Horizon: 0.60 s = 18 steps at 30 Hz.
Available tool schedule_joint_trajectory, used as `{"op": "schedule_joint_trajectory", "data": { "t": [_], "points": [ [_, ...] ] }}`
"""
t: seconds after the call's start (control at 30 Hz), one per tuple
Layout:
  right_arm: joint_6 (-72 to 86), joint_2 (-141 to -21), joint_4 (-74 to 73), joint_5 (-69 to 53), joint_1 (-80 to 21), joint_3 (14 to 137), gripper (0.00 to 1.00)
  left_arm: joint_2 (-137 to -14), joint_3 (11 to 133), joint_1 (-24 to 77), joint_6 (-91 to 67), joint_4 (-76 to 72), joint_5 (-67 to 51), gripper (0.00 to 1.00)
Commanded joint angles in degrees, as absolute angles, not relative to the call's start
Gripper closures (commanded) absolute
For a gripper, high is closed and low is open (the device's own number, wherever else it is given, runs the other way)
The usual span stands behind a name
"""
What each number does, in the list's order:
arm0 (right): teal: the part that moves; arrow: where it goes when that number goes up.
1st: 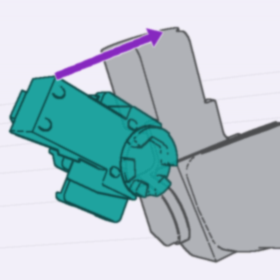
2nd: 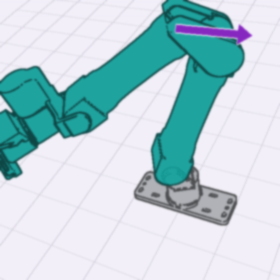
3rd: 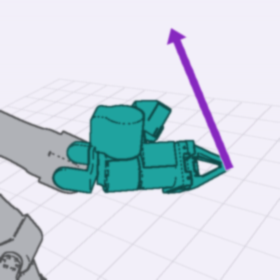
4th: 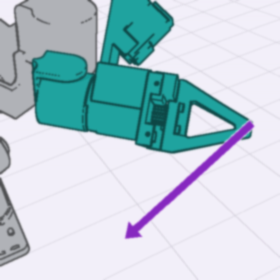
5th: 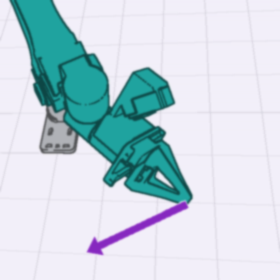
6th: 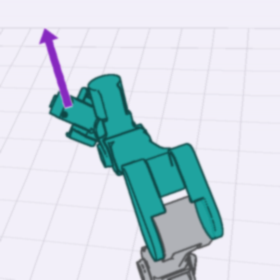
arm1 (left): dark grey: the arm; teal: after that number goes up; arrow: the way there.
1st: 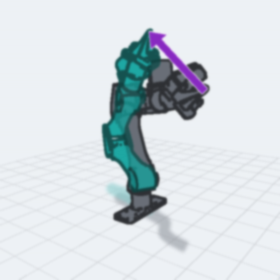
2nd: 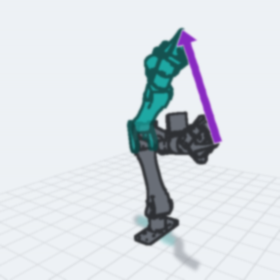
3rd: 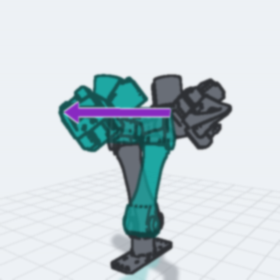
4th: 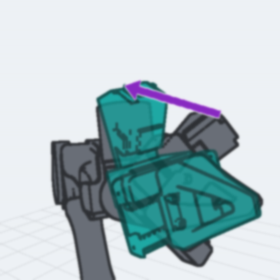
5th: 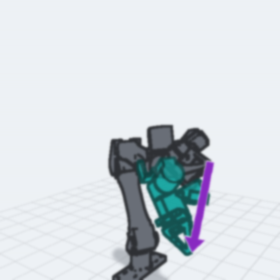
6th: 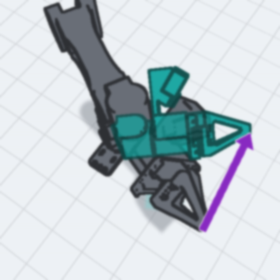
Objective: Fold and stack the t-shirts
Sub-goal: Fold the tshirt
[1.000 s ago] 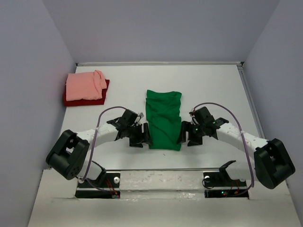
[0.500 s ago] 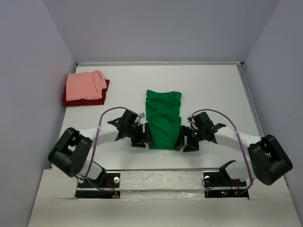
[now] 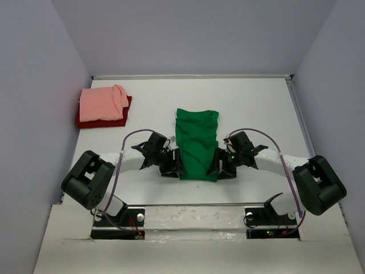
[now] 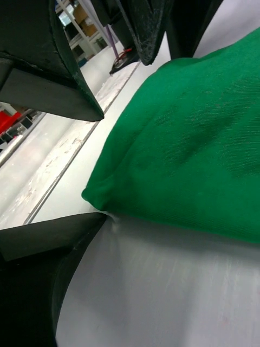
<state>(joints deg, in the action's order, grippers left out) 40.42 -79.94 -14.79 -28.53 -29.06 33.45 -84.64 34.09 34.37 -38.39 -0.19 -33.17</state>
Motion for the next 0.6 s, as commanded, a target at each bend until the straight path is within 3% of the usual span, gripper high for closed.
{"op": "schedule_joint_trajectory", "data": {
  "t": [0.0,0.57],
  "points": [
    [39.7,-79.5,-18.1,-18.6,-29.1,34.8,0.27,-85.3,33.3,34.1,-37.5,0.4,-33.6,0.37],
    [40.8,-84.5,-18.3,-16.7,-29.6,36.4,0.28,-85.9,33.3,33.7,-37.5,-1.1,-33.9,0.57]
  ]
}}
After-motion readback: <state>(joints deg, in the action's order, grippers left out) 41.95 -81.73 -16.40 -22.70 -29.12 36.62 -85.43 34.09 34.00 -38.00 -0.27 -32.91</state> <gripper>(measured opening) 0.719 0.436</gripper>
